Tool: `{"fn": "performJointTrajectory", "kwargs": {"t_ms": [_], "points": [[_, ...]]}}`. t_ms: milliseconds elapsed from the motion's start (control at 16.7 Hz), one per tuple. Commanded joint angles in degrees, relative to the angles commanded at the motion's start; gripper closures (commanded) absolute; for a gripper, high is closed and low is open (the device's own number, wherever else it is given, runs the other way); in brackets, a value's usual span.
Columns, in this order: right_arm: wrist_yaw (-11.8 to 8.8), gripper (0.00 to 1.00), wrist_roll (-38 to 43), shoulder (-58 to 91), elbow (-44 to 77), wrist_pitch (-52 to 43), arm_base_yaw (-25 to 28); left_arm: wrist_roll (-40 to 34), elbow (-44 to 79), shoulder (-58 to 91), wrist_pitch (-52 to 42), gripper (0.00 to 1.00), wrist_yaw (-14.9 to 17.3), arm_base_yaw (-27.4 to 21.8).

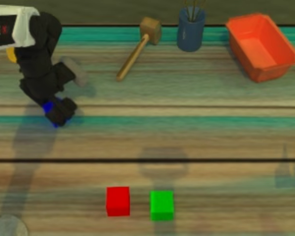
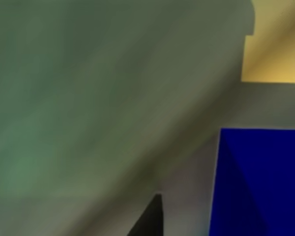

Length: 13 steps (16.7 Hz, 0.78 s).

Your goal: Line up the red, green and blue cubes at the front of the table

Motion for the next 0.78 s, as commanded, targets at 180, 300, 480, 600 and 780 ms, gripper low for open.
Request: {"fn": "performJointTrajectory", "kwargs": {"t_ms": [180, 300, 480, 600, 780], "points": [[0.0, 0.0, 0.0, 0.0, 0.0, 0.0, 0.0, 0.0, 0.0, 0.0, 0.0, 0.83, 0.0, 0.0], [0.0, 0.0, 0.0, 0.0, 0.0, 0.0, 0.0, 0.0, 0.0, 0.0, 0.0, 0.98, 0.0, 0.0], [0.0, 0.0, 0.0, 0.0, 0.0, 0.0, 0.0, 0.0, 0.0, 0.0, 0.0, 1.0, 0.0, 0.0], [0.0, 0.0, 0.0, 0.0, 0.0, 0.0, 0.0, 0.0, 0.0, 0.0, 0.0, 1.0, 0.0, 0.0], [0.0, 0.0, 0.0, 0.0, 0.0, 0.0, 0.0, 0.0, 0.0, 0.0, 0.0, 1.0, 0.0, 0.0]]}}
